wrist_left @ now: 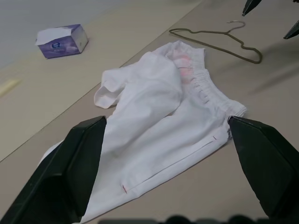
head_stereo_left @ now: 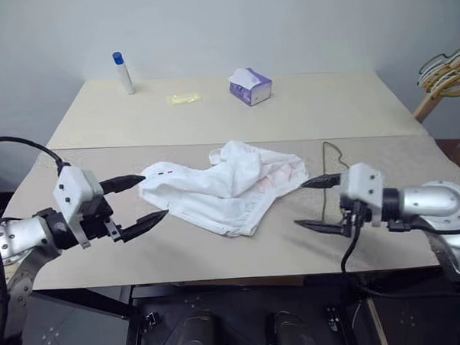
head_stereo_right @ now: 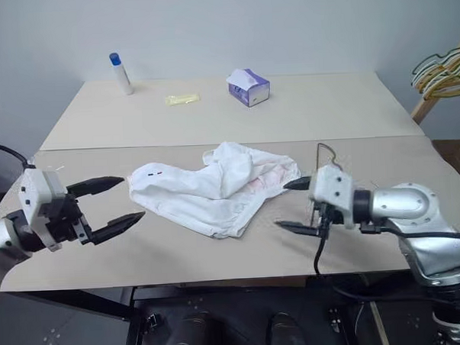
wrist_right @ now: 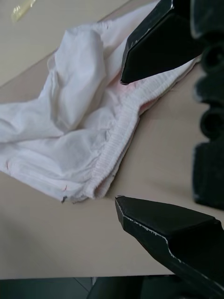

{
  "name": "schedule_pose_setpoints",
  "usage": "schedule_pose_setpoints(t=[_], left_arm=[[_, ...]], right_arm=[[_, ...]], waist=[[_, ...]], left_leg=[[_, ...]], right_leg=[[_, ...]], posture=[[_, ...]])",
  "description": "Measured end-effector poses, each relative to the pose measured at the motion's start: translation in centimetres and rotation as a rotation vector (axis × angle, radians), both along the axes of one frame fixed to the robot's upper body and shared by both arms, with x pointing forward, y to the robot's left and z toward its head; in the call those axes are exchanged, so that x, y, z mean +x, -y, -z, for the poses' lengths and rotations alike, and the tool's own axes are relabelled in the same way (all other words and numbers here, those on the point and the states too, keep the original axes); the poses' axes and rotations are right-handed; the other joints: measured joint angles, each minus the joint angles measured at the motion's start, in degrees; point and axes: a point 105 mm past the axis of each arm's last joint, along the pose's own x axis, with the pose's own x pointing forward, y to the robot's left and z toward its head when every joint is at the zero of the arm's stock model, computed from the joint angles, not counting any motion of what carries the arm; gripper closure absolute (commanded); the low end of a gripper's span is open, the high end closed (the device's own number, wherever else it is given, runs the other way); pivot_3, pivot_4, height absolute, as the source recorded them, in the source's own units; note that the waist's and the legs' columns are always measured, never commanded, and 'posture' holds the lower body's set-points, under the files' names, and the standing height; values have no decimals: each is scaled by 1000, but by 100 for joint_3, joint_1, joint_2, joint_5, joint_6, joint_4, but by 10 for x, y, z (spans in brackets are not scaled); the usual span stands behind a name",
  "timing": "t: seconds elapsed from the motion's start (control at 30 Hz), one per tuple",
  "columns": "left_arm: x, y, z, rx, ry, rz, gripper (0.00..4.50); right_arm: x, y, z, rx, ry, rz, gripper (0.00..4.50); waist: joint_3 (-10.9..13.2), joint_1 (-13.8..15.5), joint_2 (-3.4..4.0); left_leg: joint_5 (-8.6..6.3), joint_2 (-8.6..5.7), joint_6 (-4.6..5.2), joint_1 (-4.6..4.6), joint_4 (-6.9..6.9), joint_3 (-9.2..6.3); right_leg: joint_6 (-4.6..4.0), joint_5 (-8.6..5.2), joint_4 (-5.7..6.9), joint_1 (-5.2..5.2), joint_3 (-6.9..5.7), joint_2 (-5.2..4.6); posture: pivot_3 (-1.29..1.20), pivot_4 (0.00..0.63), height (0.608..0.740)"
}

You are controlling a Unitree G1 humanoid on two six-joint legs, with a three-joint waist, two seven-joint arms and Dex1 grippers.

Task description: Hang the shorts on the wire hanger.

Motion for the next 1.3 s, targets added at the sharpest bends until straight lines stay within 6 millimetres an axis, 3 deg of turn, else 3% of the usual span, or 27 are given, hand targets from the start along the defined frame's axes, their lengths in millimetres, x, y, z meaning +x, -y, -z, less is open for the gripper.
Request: schedule_pose_setpoints(t=[0.27, 0.43, 0.63, 0.73, 0.83, 1.1, 1.23, 1.3], left_arm=[[4, 3, -2, -2, 8, 28, 0], [4, 3, -1, 3, 3, 28, 0], [3, 2, 2, 12, -2, 19, 0], [4, 1, 2, 17, 0, 13, 0], [4, 2, 3, 19, 3, 8, 0], [5, 3, 5, 17, 5, 3, 0], [5, 4, 7, 14, 2, 5, 0], [6, 4, 7, 17, 8, 3, 0]], right_arm=[[5, -53, 32, -126, -80, -23, 34], [4, -88, 38, -185, -92, -51, 34], [7, -110, 40, -287, -91, -42, 34], [11, -115, 51, -371, -99, -15, 567], [12, -117, 66, -425, -136, 7, 1631], [19, -119, 63, -452, -90, 28, 4478], [20, -109, 63, -470, -73, 36, 4478], [22, -90, 63, -491, -51, 51, 4478]], waist=[[17, -123, -3], [77, -170, -8], [86, -213, -5], [86, -261, -5], [87, -275, -4], [86, -284, -4], [86, -266, -5], [86, -246, -5]], left_leg=[[2, -10, -3, -40, 5, -1], [6, -8, -8, -40, 5, -8], [10, -10, -15, -47, 6, -19], [14, -9, -23, -46, 5, -20], [18, -9, -30, -47, 3, -19], [20, -9, -33, -47, 3, -22], [20, -11, -33, -50, 4, -24], [19, -15, -32, -53, 5, -24]], right_leg=[[-31, 17, 10, -35, -2, 4], [-31, 18, 18, -37, -9, 5], [-29, 19, 18, -36, -23, 3], [-28, 20, 21, -37, -26, 4], [-17, 27, 24, -38, -30, 4], [-15, 28, 24, -37, -34, 4], [-15, 28, 23, -36, -39, 2], [-13, 27, 18, -34, -41, -2]], posture=[[175, 102, 740], [184, 111, 740], [182, 109, 740], [181, 105, 740], [179, 105, 740], [174, 98, 740], [166, 90, 740], [159, 84, 740]])
